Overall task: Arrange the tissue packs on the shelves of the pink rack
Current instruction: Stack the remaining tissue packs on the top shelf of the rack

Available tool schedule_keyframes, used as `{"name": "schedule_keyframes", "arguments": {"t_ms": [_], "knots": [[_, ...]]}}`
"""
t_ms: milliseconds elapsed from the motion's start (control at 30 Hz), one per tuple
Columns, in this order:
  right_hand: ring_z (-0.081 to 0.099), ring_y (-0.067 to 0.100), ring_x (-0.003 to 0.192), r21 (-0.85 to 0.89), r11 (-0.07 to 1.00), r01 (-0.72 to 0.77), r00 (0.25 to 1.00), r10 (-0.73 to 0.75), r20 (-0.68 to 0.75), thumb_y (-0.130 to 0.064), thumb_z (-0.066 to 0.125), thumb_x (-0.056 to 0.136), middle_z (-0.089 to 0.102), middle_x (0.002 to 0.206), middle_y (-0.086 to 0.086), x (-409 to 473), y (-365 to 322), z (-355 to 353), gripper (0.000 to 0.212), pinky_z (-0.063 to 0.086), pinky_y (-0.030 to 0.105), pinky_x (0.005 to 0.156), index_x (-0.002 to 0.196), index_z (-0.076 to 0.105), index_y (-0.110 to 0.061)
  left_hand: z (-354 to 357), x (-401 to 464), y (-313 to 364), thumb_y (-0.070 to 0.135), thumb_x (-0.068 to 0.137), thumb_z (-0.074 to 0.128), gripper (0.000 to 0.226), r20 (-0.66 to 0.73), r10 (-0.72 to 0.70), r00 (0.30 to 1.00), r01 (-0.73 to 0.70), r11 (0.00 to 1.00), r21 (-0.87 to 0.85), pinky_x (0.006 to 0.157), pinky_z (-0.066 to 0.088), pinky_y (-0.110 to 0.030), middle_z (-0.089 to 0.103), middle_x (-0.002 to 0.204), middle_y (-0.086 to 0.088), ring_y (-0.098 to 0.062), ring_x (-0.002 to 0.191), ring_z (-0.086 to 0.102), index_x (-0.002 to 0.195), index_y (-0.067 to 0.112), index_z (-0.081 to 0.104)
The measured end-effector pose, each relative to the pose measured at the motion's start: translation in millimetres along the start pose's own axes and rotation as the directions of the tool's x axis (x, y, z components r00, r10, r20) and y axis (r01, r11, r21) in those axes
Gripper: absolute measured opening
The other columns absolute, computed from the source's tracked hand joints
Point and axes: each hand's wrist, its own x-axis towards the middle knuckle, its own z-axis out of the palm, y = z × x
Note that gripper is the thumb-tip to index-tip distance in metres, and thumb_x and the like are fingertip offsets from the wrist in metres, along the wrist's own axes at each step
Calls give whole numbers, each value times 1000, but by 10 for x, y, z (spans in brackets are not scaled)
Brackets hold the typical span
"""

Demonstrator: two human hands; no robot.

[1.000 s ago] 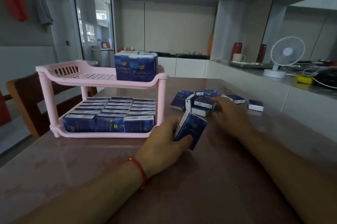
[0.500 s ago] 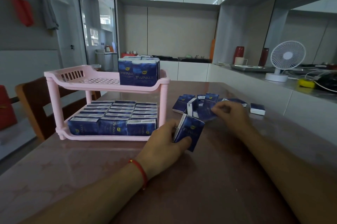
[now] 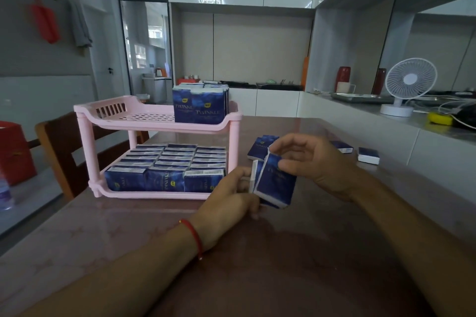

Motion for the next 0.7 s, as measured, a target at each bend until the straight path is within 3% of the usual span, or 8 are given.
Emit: {"name": "schedule_keyframes", "arguments": {"t_ms": [100,200,267,333,433,533,633,700], "knots": [[65,32,107,-66,997,48,999,-48,-10,0,73,84,70,113,11,-10,-24,-2,24,60,36,87,107,68,-6,-23,-29,29,-1,56,55,64,64,-27,998,33,996,-85,69,52,-38,64,109,-34,-38,88,65,120,1,55],[67,28,100,-146,986,86,996,-84,18,-4,76,82,72,107,5,-12,-58,-7,26,60,35,88,106,69,-10,1,-52,30,13,77,75,48,88,10,996,-6,999,-38,72,54,-39,71,108,-19,-26,93,69,120,6,54],[68,21,92,-215,971,106,994,-105,20,-15,79,81,71,104,-4,-14,-88,-3,28,61,33,81,107,70,-16,17,-62,34,14,86,75,40,55,35,998,-34,999,-19,69,55,-37,73,106,-14,-19,88,70,119,6,53],[67,13,86,-283,954,105,994,-105,12,-31,78,77,70,102,-14,-18,-111,3,35,60,28,73,110,70,-23,3,-69,43,12,86,76,42,45,53,998,-53,999,-6,69,56,-36,72,110,-15,-22,91,70,120,6,52],[67,5,98,-334,940,74,997,-59,55,-42,74,76,71,106,-15,-12,-85,38,42,59,28,83,115,70,-28,-40,-101,43,11,80,76,49,48,92,995,-93,995,22,81,57,-43,70,116,-15,-31,106,68,122,9,52],[69,5,94,-313,944,104,994,-84,75,-43,77,72,72,100,-16,-8,-58,113,34,59,28,84,104,72,-32,-78,-169,64,10,81,78,51,40,140,989,-143,986,89,97,53,-50,69,119,-13,-29,111,67,125,10,53],[70,9,92,-222,965,136,990,-123,72,-38,82,69,73,98,-11,-3,-46,204,34,60,30,83,100,73,-28,-148,-277,219,20,81,80,57,-2,211,978,-205,953,223,94,56,-48,68,120,-2,-20,108,67,130,30,52],[70,11,91,-144,976,167,986,-162,43,-41,85,72,73,98,-8,0,-53,283,36,60,30,82,101,72,-25,-247,-382,360,20,78,81,59,-16,261,965,-243,918,314,91,57,-48,69,117,-1,-19,106,68,129,32,53]]}}
